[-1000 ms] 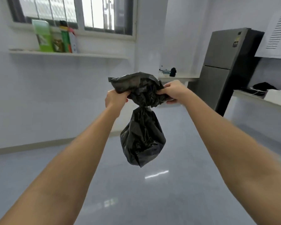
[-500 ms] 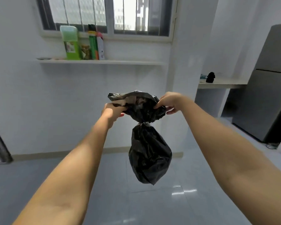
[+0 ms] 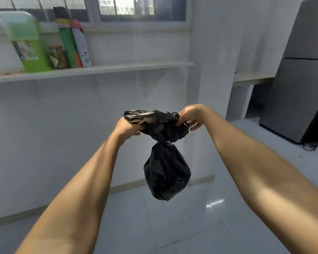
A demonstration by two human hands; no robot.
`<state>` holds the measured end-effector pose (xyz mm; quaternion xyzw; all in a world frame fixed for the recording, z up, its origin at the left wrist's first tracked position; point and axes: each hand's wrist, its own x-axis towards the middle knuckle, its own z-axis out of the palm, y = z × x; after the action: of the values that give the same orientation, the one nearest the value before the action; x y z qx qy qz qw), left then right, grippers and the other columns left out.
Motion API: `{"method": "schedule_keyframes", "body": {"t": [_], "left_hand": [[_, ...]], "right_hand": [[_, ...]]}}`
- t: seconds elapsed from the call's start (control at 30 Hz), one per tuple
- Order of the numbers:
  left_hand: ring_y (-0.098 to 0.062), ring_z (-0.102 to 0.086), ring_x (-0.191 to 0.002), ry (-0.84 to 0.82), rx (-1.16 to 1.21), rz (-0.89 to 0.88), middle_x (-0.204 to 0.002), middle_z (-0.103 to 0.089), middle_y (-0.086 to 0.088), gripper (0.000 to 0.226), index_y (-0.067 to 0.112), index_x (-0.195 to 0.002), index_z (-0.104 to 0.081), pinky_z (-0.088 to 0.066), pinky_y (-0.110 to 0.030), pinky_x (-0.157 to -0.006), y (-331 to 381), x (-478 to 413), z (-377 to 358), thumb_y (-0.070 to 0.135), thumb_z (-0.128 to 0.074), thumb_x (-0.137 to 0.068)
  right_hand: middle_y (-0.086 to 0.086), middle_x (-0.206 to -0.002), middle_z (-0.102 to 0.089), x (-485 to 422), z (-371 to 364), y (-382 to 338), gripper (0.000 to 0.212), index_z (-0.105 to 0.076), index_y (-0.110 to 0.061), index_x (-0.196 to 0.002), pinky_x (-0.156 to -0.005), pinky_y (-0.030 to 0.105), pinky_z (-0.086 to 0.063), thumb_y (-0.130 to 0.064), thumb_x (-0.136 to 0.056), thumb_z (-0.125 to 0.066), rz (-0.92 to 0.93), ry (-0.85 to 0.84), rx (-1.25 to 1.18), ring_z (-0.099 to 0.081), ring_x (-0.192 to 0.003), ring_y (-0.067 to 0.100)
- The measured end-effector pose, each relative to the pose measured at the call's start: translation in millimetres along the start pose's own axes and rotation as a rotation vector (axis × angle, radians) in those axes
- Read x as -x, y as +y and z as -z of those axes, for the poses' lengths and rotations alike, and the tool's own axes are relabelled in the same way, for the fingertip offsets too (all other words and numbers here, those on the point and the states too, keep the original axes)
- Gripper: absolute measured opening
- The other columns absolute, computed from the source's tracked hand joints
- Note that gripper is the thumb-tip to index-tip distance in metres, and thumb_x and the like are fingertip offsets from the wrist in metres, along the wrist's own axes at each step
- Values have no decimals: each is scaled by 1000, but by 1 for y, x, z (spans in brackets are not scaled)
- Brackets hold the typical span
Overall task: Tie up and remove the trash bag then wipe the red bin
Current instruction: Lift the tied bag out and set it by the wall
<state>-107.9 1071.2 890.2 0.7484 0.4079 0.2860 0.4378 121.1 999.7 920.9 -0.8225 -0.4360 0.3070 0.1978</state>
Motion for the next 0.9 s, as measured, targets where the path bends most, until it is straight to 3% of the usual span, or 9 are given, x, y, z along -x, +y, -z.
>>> {"method": "schedule_keyframes", "body": {"t": [0.1,0.2,0.27,0.4,0.5,0.6,0.7,0.8,0.9], "left_hand": [[-12,-69,-85,-85,-31,37,-99,-69,9,25,34,-106,-60,-43,-28,-62,-20,-57,-15,22,-65,-84],[-10,-68,-83,-134,-34,42,-99,-69,5,17,35,-91,-59,-49,-35,-75,-55,-114,-45,21,-65,-88],[-11,-68,-86,-173,-26,71,-102,-68,5,18,36,-97,-58,-50,-36,-80,-86,-149,-71,22,-65,-89],[-10,-66,-88,-176,44,200,-106,-67,5,18,29,-108,-58,-47,-38,-86,-157,-223,-124,23,-62,-91],[-10,-67,-89,-173,36,262,-105,-69,5,21,24,-111,-62,-47,-37,-85,-229,-279,-168,18,-60,-91],[-10,-68,-85,-152,42,341,-97,-70,4,12,26,-93,-64,-47,-33,-78,-314,-327,-219,15,-63,-88],[-15,-67,-82,-99,37,399,-89,-69,-3,16,24,-77,-64,-46,-30,-73,-397,-358,-264,9,-68,-82],[-20,-60,-82,-92,42,442,-87,-65,-7,19,22,-71,-62,-44,-31,-71,-475,-387,-302,6,-69,-80],[-19,-54,-80,-76,59,498,-87,-61,-8,15,19,-72,-60,-40,-33,-70,-535,-420,-327,11,-70,-81]], "right_hand": [[-1,-104,-58,-54,1,7,30,-63,-13,-113,-59,28,-52,-19,-84,-69,-25,11,-2,-58,-71,14],[5,-107,-59,-119,-5,30,31,-61,-9,-119,-64,30,-53,-14,-88,-60,-19,2,32,-59,-83,20],[9,-109,-61,-167,-17,52,29,-61,-6,-118,-72,33,-53,-11,-89,-57,-6,10,38,-59,-93,25],[14,-105,-64,-262,-57,97,28,-64,-1,-113,-79,37,-53,-4,-87,-54,5,24,-39,-60,-95,29],[18,-95,-63,-349,-106,143,29,-64,6,-107,-73,38,-54,-2,-85,-48,-25,36,-62,-60,-85,31],[19,-90,-62,-437,-159,199,28,-67,8,-103,-69,35,-50,-2,-84,-48,-39,104,-25,-59,-81,31],[11,-107,-64,-505,-213,254,24,-68,-3,-101,-75,30,-46,-1,-86,-51,-59,151,-22,-59,-94,28],[-2,-99,-61,-569,-262,304,25,-70,-18,-92,-77,24,-44,0,-84,-54,-100,162,-25,-58,-94,18],[1,-97,-67,-628,-302,334,24,-70,-23,-84,-78,22,-49,-1,-83,-59,-159,206,-64,-63,-90,18]]}}
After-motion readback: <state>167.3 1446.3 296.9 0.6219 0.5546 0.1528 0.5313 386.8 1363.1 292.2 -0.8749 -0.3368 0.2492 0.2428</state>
